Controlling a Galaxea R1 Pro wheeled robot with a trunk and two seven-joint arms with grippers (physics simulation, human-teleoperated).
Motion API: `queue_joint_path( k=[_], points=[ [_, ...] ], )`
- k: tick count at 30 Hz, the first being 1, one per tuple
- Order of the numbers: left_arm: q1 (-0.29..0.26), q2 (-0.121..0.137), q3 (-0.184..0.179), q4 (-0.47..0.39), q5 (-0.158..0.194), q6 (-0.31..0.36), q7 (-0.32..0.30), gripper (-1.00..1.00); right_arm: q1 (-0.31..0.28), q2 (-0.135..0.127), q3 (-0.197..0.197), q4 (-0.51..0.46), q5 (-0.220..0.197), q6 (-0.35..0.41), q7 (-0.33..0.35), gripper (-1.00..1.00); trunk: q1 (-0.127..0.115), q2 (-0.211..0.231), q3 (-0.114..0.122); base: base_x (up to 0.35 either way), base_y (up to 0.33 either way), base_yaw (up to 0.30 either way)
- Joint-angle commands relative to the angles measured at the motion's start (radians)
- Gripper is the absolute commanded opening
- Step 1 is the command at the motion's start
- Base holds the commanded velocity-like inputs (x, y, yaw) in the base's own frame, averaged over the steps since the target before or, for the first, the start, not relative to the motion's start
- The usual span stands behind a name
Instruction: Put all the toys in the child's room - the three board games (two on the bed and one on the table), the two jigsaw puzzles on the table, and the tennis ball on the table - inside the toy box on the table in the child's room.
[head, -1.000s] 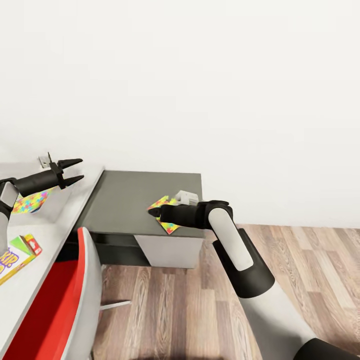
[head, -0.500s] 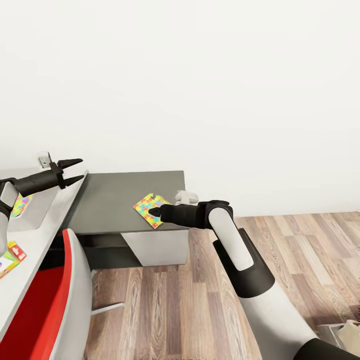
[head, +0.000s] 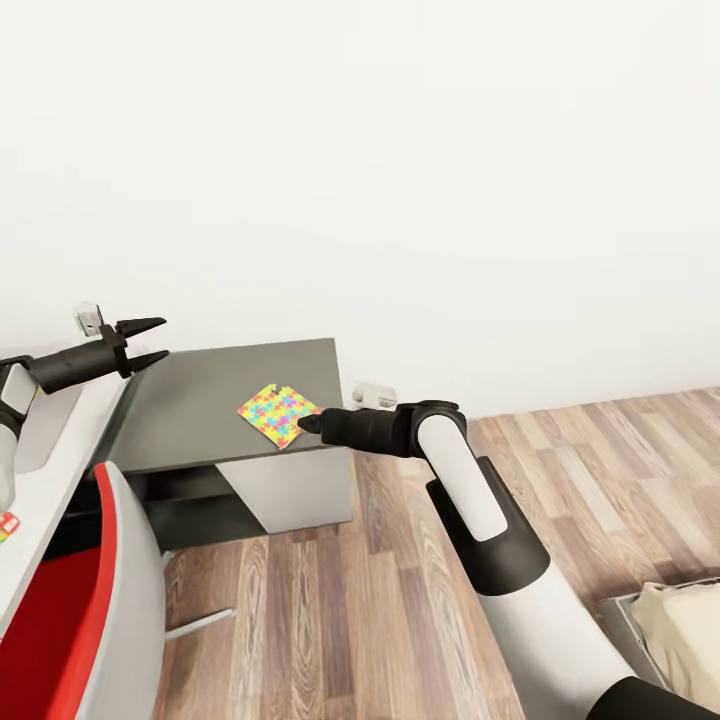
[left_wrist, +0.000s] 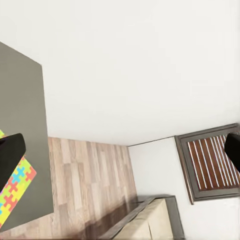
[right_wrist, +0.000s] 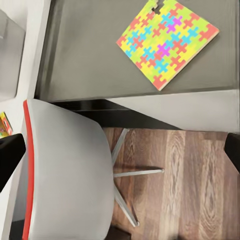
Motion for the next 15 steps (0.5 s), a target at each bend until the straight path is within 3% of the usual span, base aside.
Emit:
queue_joint_path(
  k=[1, 5, 15],
  points=[
    [-0.001, 0.0, 0.007, 0.0, -0.011, 0.007, -0.007, 1.0, -0.001, 0.0, 0.0, 0.0, -0.009, 0.002, -0.01, 1.0, 0.0, -0.002, -0.001, -0.092, 0.0, -0.207],
    [-0.001, 0.0, 0.008, 0.0, -0.011, 0.006, -0.007, 1.0, -0.001, 0.0, -0.001, 0.003, -0.008, 0.002, -0.01, 1.0, 0.0, -0.002, 0.002, -0.05, 0.0, -0.138],
    [-0.001, -0.002, 0.008, 0.0, -0.011, 0.005, -0.007, 1.0, 0.0, 0.0, -0.001, 0.006, -0.009, -0.001, -0.01, 1.0, 0.0, -0.002, 0.003, -0.008, 0.0, -0.022]
  ],
)
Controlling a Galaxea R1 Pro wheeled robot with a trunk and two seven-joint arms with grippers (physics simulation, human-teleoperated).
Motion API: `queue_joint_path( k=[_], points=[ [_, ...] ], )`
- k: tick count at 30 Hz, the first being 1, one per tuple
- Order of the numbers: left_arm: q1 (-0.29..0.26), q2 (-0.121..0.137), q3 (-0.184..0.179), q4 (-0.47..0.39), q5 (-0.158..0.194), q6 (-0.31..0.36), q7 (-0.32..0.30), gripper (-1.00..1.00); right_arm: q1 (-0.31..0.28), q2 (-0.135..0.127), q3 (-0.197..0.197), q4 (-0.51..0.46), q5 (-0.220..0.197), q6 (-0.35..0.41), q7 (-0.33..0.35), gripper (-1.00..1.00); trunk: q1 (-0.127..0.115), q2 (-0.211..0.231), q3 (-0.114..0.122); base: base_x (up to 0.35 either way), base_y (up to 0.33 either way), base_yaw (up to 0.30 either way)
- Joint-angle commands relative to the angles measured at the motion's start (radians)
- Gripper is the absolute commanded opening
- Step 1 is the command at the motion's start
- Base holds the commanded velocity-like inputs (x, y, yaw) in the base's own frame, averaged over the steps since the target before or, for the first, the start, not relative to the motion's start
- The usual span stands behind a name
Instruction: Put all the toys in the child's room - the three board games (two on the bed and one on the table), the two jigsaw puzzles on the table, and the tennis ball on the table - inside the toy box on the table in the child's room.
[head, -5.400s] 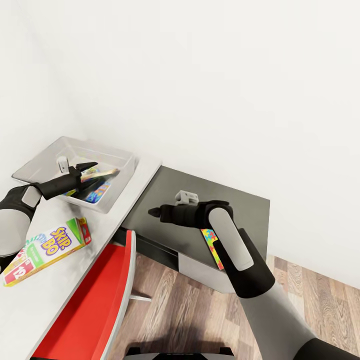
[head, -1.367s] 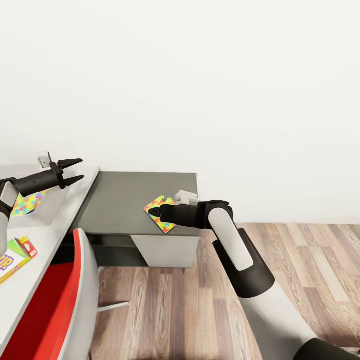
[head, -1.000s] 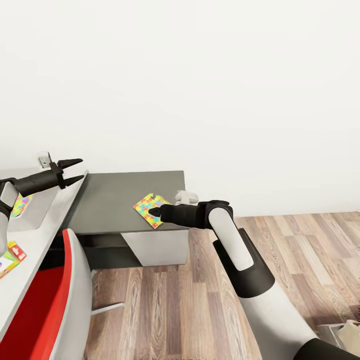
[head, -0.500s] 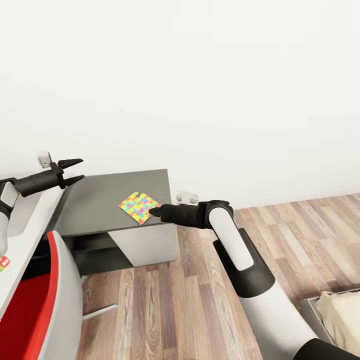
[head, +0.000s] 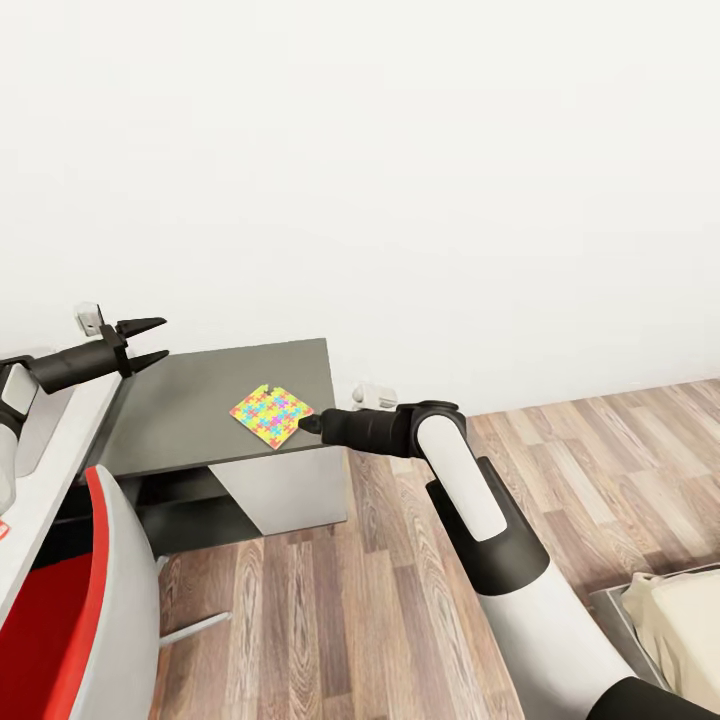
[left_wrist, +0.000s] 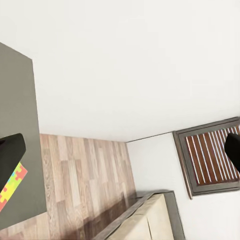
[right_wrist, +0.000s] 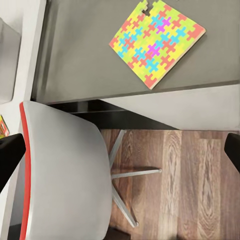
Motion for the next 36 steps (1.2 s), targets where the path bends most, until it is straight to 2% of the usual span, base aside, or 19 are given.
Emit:
queue_joint_path(
  k=[1, 17, 22, 26, 33, 36],
  points=[
    [-0.002, 0.0, 0.007, 0.0, -0.011, 0.008, -0.007, 1.0, -0.001, 0.0, 0.0, 0.0, -0.009, 0.002, -0.01, 1.0, 0.001, -0.002, -0.002, -0.001, 0.0, -0.004],
    [-0.002, -0.003, 0.006, 0.0, -0.011, 0.007, -0.006, 1.0, -0.001, 0.0, -0.003, 0.002, -0.006, -0.001, -0.01, 1.0, 0.001, -0.002, -0.002, 0.0, -0.002, -0.001],
    [-0.002, -0.005, 0.003, 0.0, -0.011, 0.006, -0.004, 1.0, 0.001, 0.0, -0.007, 0.002, -0.004, -0.001, -0.012, 1.0, 0.001, -0.002, -0.002, 0.004, -0.166, 0.0],
    [-0.002, -0.006, -0.016, -0.001, -0.012, 0.003, 0.002, 1.0, 0.003, 0.0, -0.026, 0.002, -0.004, 0.003, -0.014, 1.0, 0.001, -0.002, -0.002, 0.045, -0.262, 0.0],
    [-0.001, -0.007, -0.079, -0.009, -0.012, -0.002, 0.007, 1.0, 0.005, 0.0, -0.1, 0.001, 0.001, 0.019, -0.02, 1.0, 0.001, -0.002, -0.002, 0.026, -0.125, 0.0],
    [-0.002, -0.007, -0.086, -0.024, -0.012, -0.001, 0.011, 1.0, 0.002, 0.0, -0.115, 0.001, 0.003, 0.029, -0.024, 1.0, 0.001, -0.002, -0.002, 0.006, -0.031, 0.0]
  ],
)
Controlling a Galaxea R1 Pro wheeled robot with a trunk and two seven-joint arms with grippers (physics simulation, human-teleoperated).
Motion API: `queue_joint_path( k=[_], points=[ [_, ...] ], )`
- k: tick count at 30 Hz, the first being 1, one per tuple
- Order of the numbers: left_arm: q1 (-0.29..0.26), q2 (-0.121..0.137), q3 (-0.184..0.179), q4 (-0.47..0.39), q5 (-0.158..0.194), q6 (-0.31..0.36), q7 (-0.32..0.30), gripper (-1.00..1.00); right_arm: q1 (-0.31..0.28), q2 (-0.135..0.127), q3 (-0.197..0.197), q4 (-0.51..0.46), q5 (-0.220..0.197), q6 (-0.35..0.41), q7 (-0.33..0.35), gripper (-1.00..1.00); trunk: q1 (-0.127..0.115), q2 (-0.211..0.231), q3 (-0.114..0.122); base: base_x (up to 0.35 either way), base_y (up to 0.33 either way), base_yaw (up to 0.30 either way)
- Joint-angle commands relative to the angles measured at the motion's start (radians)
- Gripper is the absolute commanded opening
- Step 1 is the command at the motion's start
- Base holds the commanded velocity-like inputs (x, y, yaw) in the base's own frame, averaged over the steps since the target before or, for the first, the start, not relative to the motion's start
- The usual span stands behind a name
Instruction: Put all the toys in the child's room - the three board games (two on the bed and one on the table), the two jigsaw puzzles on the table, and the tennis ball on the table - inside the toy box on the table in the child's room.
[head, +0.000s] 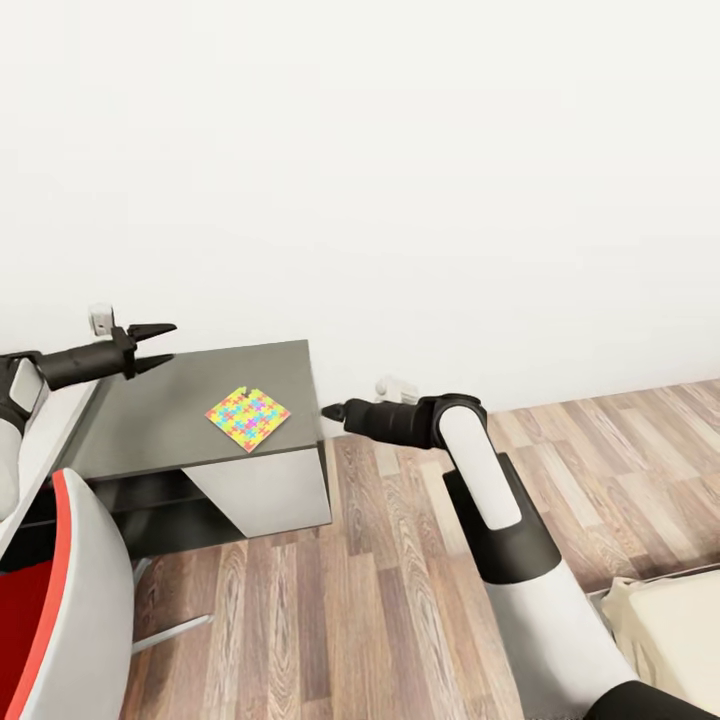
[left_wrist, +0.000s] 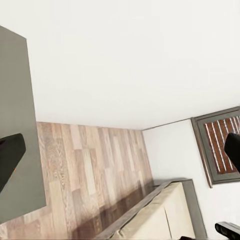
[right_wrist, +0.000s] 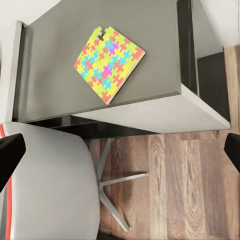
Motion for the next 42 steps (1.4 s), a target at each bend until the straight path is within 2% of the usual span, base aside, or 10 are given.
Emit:
queue_joint_path(
  k=[1, 3, 10, 11, 13, 14, 23, 28, 33, 42],
  points=[
    [-0.002, -0.001, 0.005, -0.006, -0.011, 0.008, -0.003, 1.0, -0.002, 0.0, -0.004, -0.001, -0.008, 0.005, -0.012, 1.0, 0.001, -0.002, -0.002, 0.004, -0.019, 0.0],
    [-0.002, -0.002, -0.001, -0.018, -0.013, 0.009, 0.011, 1.0, -0.004, 0.0, -0.013, 0.0, -0.007, 0.009, -0.015, 1.0, 0.001, -0.002, -0.002, 0.003, -0.014, 0.0],
    [-0.002, -0.02, -0.052, -0.044, -0.013, 0.018, 0.187, 1.0, -0.002, -0.043, -0.068, 0.001, -0.008, 0.014, -0.026, 1.0, 0.001, -0.002, -0.002, 0.001, -0.004, 0.0],
    [-0.002, -0.028, -0.06, -0.046, -0.011, 0.019, 0.247, 1.0, 0.0, -0.053, -0.089, 0.0, -0.009, 0.015, -0.027, 1.0, 0.001, -0.002, -0.002, 0.0, -0.001, 0.0],
    [-0.002, -0.039, -0.065, -0.048, -0.011, 0.019, 0.304, 1.0, 0.001, -0.059, -0.105, 0.0, -0.009, 0.016, -0.027, 1.0, 0.001, -0.002, -0.002, 0.0, -0.001, 0.0],
    [-0.002, -0.058, -0.07, -0.05, -0.01, 0.018, 0.383, 1.0, 0.001, -0.065, -0.12, -0.001, -0.01, 0.018, -0.027, 1.0, 0.001, -0.002, -0.002, 0.0, 0.0, 0.0],
    [-0.002, -0.128, -0.076, -0.082, -0.009, 0.012, 0.63, 1.0, 0.003, -0.083, -0.133, -0.001, -0.008, 0.022, -0.029, 1.0, 0.001, -0.002, -0.002, 0.0, 0.0, 0.0],
    [-0.002, -0.15, -0.077, -0.088, -0.008, 0.009, 0.718, 1.0, 0.004, -0.092, -0.134, 0.001, -0.006, 0.021, -0.031, 1.0, 0.001, -0.002, -0.002, 0.0, 0.0, 0.0],
    [-0.002, -0.175, -0.078, -0.09, -0.009, 0.008, 0.775, 1.0, 0.003, -0.099, -0.129, 0.002, 0.006, 0.021, -0.051, 1.0, 0.001, -0.002, -0.002, 0.0, 0.0, 0.0],
    [-0.002, -0.206, -0.078, -0.092, -0.009, -0.011, 0.866, 1.0, 0.001, -0.099, -0.12, 0.009, 0.085, 0.021, -0.148, 1.0, 0.001, -0.002, -0.002, 0.0, 0.0, 0.0]
  ],
)
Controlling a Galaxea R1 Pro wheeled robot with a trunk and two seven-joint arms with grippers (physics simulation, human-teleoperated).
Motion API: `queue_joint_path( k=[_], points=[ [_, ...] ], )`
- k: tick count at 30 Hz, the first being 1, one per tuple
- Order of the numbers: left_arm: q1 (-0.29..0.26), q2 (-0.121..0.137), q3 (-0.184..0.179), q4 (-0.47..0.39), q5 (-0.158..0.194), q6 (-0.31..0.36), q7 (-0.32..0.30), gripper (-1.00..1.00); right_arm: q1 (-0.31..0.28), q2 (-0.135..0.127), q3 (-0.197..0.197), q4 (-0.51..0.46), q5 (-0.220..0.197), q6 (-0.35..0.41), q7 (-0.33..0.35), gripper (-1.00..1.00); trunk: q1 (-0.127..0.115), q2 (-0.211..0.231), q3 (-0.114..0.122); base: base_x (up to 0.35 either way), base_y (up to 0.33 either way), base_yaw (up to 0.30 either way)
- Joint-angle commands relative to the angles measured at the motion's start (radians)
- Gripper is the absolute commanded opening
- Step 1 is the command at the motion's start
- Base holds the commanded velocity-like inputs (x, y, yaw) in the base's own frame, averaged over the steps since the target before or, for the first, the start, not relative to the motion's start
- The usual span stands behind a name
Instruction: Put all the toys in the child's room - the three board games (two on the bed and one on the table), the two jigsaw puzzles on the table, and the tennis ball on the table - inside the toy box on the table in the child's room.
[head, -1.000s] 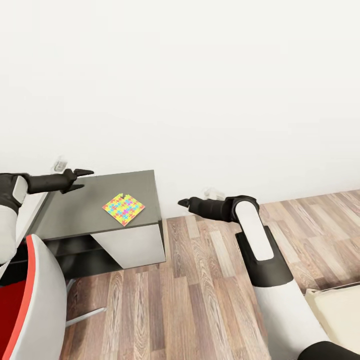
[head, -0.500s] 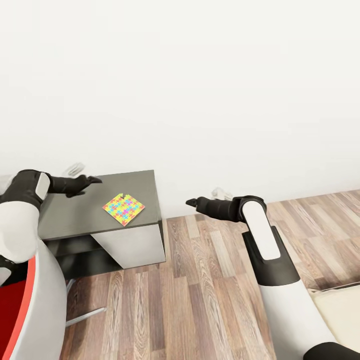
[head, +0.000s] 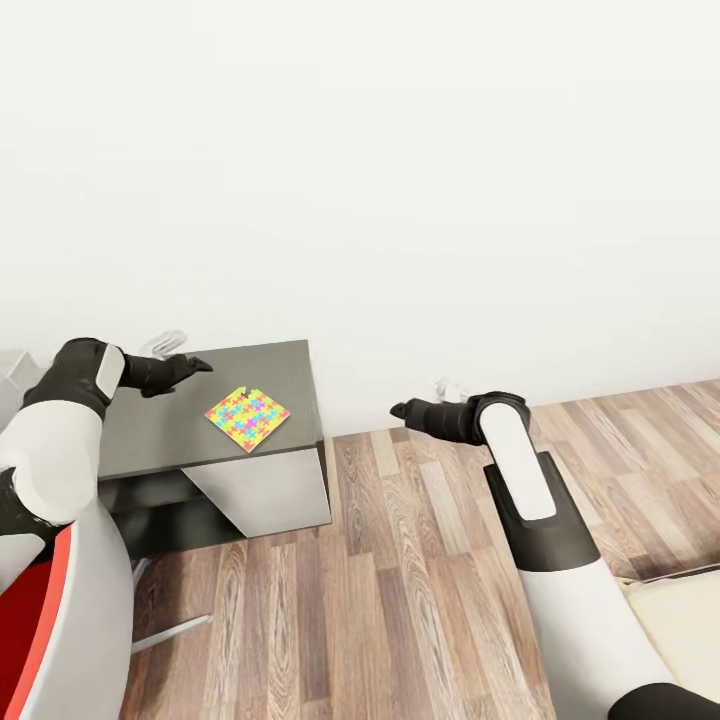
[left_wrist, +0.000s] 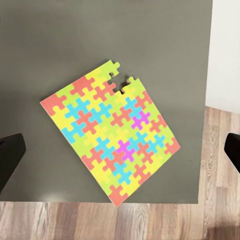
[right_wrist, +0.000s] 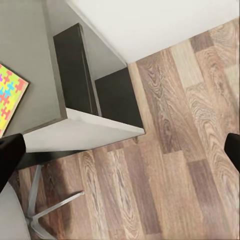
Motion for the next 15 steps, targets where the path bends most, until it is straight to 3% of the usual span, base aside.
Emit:
queue_joint_path(
  k=[1, 15],
  points=[
    [-0.001, -0.005, 0.007, -0.001, -0.011, -0.005, 0.0, 1.0, -0.001, 0.001, 0.0, 0.0, -0.003, 0.003, -0.017, 1.0, 0.001, -0.002, -0.002, 0.0, 0.0, 0.0],
    [-0.001, -0.025, 0.006, -0.002, -0.008, -0.064, 0.03, 1.0, -0.001, 0.001, -0.003, -0.002, 0.015, 0.003, -0.043, 1.0, 0.001, -0.002, -0.002, 0.0, 0.0, 0.0]
  ],
)
